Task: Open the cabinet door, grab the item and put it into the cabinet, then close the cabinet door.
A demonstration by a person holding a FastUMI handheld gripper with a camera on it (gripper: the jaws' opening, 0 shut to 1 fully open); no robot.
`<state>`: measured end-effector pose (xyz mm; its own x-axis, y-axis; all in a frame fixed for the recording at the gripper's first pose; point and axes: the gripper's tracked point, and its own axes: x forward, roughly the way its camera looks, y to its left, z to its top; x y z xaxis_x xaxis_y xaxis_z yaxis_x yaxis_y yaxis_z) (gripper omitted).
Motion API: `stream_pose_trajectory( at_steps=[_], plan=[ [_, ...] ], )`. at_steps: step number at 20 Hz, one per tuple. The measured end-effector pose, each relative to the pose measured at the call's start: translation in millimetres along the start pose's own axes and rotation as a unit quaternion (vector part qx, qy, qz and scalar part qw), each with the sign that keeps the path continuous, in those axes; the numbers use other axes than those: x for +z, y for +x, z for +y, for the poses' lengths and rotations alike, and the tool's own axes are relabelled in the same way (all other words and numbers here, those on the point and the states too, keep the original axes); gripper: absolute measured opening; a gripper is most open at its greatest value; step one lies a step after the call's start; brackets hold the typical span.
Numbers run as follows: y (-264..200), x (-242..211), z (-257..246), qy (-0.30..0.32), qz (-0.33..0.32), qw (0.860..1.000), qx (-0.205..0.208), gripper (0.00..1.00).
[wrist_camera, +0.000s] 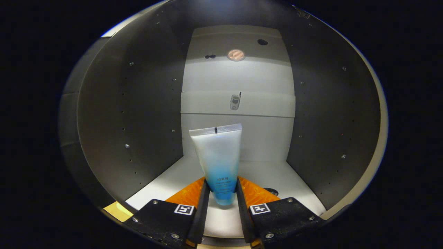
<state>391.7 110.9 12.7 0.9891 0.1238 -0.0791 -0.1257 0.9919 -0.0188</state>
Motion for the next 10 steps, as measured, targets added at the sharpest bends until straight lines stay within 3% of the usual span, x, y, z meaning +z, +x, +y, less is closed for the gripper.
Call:
stream_pose_trajectory(
  at_steps=[10],
  plan=[
    [12, -22, -7, 0.043, 0.022, 0.999, 0.012, 0.46]
  ],
)
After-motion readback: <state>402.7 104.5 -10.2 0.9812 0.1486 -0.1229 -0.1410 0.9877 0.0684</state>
